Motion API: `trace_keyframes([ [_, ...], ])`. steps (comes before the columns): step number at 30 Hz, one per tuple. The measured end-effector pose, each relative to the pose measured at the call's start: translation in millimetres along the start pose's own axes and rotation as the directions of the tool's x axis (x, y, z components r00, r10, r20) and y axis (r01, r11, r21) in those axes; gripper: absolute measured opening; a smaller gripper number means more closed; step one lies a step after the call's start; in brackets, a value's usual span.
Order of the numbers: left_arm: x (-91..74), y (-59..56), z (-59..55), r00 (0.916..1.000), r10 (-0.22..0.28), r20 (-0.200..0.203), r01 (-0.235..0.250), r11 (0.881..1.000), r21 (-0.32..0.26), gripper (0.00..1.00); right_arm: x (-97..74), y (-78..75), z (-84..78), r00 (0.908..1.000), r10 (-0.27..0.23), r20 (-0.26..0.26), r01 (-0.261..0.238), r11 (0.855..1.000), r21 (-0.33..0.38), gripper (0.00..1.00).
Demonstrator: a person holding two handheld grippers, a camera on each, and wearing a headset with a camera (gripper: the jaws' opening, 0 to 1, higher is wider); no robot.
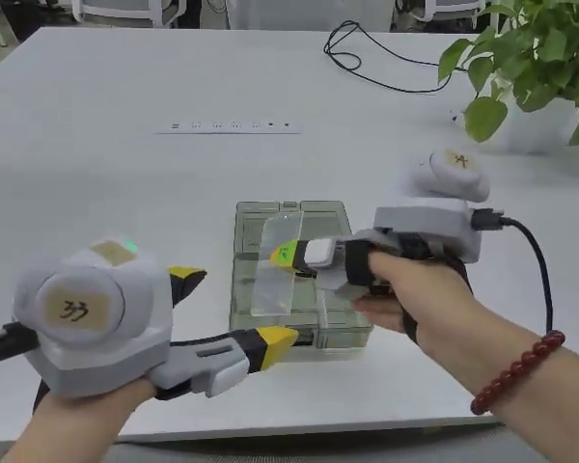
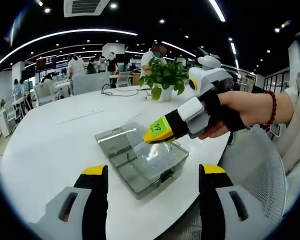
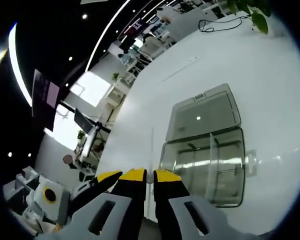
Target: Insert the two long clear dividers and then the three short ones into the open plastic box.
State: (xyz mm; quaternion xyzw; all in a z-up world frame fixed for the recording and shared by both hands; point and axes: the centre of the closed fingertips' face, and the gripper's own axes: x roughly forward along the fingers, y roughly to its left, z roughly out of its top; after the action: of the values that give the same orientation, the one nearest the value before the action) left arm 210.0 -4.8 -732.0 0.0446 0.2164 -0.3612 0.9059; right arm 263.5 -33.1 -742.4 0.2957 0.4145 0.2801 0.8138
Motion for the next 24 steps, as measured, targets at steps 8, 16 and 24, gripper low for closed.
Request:
trace_keyframes([
  [8,-0.2,-0.9,-0.2,0.9999,-0.008,0.007,0.008,0.998,0.060,0.89,1.9,-11.1,-7.8,0.9860,-0.113,-0.122,0.115,0.993,0.010,0.06],
  [16,-0.1,-1.7,-1.5,0.9996,-0.027,0.011,0.026,0.998,0.059,0.96,2.0,-17.8,-17.1,0.9575,-0.192,-0.215,0.198,0.980,0.008,0.06],
  [24,2.2,-0.7,1.6,0.9985,-0.049,0.024,0.047,0.996,0.078,1.00,3.8,-22.8,-19.9,0.9271,-0.251,-0.279,0.264,0.964,0.012,0.06],
])
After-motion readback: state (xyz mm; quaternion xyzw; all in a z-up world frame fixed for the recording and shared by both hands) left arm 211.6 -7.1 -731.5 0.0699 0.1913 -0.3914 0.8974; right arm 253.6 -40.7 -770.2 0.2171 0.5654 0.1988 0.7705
